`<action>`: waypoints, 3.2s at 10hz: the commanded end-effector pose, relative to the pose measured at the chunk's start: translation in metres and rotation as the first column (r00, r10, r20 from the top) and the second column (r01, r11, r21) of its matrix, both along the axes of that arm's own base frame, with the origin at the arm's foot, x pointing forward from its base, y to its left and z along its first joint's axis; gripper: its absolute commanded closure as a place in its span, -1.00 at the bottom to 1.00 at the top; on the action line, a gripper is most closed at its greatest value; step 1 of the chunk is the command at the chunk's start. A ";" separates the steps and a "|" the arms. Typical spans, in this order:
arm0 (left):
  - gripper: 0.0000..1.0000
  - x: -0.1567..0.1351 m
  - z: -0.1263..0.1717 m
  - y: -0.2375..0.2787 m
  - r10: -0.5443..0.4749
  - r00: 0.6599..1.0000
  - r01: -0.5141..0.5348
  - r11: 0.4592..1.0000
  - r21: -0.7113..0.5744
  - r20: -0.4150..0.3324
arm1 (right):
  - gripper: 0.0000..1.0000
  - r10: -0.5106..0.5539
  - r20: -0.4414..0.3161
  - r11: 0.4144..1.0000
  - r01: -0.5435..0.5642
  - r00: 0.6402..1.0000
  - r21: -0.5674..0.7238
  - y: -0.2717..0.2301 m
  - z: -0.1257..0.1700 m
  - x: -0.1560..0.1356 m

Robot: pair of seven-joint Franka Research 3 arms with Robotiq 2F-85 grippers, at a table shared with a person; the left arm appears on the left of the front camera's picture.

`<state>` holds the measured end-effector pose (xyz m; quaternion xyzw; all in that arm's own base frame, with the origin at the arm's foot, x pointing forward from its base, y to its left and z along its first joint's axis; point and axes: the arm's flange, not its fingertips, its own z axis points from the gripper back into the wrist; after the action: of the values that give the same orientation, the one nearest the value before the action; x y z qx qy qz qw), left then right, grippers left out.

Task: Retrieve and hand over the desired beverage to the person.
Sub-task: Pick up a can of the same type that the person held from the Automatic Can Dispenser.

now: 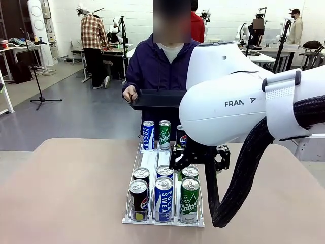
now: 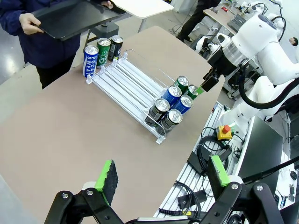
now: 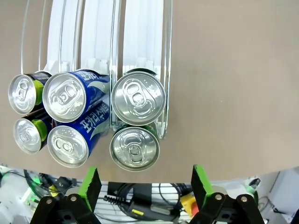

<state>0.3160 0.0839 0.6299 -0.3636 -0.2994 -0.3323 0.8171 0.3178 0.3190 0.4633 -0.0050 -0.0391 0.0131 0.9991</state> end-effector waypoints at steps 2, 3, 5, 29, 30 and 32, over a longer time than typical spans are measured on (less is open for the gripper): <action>-1.00 0.000 0.001 0.000 -0.014 1.000 0.014 1.000 -0.014 0.019 | -1.00 -0.022 -0.009 1.000 0.022 1.000 0.000 0.001 -0.011 0.000; -1.00 0.000 0.001 0.000 -0.014 1.000 0.014 1.000 -0.014 0.019 | -1.00 -0.032 -0.019 0.999 0.032 0.999 0.005 0.000 -0.013 0.001; -1.00 0.000 0.001 0.000 -0.014 1.000 0.014 1.000 -0.014 0.019 | -1.00 -0.039 -0.031 0.999 0.039 0.999 0.007 -0.001 -0.016 0.000; -1.00 0.000 0.001 0.000 -0.014 1.000 0.014 1.000 -0.014 0.019 | -1.00 -0.019 -0.092 0.999 0.021 0.996 0.027 0.003 -0.053 0.030; -1.00 0.000 0.001 0.000 -0.014 1.000 0.014 1.000 -0.014 0.019 | -0.10 -0.008 -0.095 0.999 0.011 0.995 0.032 0.003 -0.053 0.029; -1.00 0.000 0.001 0.000 -0.014 1.000 0.014 1.000 -0.014 0.019 | 1.00 -0.007 -0.099 0.999 0.010 0.995 0.033 0.003 -0.052 0.028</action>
<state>0.3158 0.0842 0.6298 -0.3636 -0.2996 -0.3326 0.8169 0.3447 0.3210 0.4134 0.0084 0.0148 -0.0003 0.9999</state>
